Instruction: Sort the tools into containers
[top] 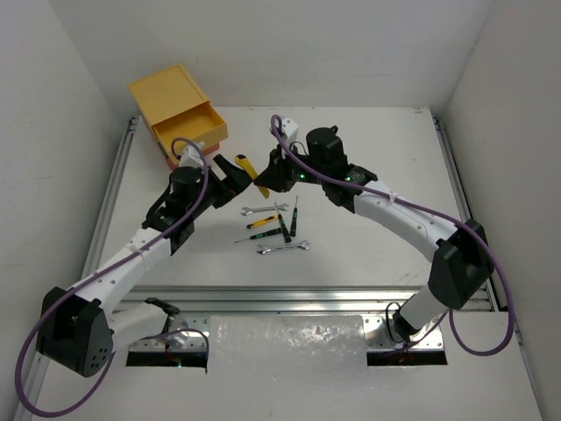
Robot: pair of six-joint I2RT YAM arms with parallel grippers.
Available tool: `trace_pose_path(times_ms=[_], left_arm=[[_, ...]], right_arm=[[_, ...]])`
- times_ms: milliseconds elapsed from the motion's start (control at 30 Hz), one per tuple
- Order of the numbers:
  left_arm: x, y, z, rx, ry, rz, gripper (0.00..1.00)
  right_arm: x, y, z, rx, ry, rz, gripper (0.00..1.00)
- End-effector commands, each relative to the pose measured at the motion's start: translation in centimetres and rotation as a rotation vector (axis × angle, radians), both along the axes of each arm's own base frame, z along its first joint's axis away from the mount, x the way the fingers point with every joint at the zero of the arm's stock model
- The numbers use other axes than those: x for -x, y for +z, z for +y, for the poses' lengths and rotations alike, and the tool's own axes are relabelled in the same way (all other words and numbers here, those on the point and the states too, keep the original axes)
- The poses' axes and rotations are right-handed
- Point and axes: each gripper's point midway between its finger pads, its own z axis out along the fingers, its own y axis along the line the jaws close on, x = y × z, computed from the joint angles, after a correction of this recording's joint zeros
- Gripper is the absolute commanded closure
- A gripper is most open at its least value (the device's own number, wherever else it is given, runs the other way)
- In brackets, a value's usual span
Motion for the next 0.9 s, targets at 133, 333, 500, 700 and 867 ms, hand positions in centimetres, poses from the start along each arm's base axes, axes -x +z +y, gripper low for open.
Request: trace_pose_path(times_ms=[133,333,500,700,867], left_arm=[[0.7,3.8,-1.1,0.057,-0.036,-0.109,0.17],[0.8,3.8,-0.3,0.023,-0.005,-0.113,0.15],[1.2,3.1,0.1,0.0,0.004,-0.095,0.14],[1.6,3.7,1.0,-0.02,0.035,-0.113,0.13],[2.1,4.0,2.1,-0.044,0.071,-0.112,0.1]], right_arm=[[0.4,0.5,1.6,-0.036,0.007,0.009,1.0],[0.1,0.8,1.7,-0.032,0.004,0.006,1.0],[-0.1,0.7,1.4,-0.02,-0.012,0.004,1.0],[-0.5,0.7,1.3,-0.01,-0.03,-0.001,1.0],[-0.8,0.7,1.1,-0.009,-0.052,-0.001,1.0]])
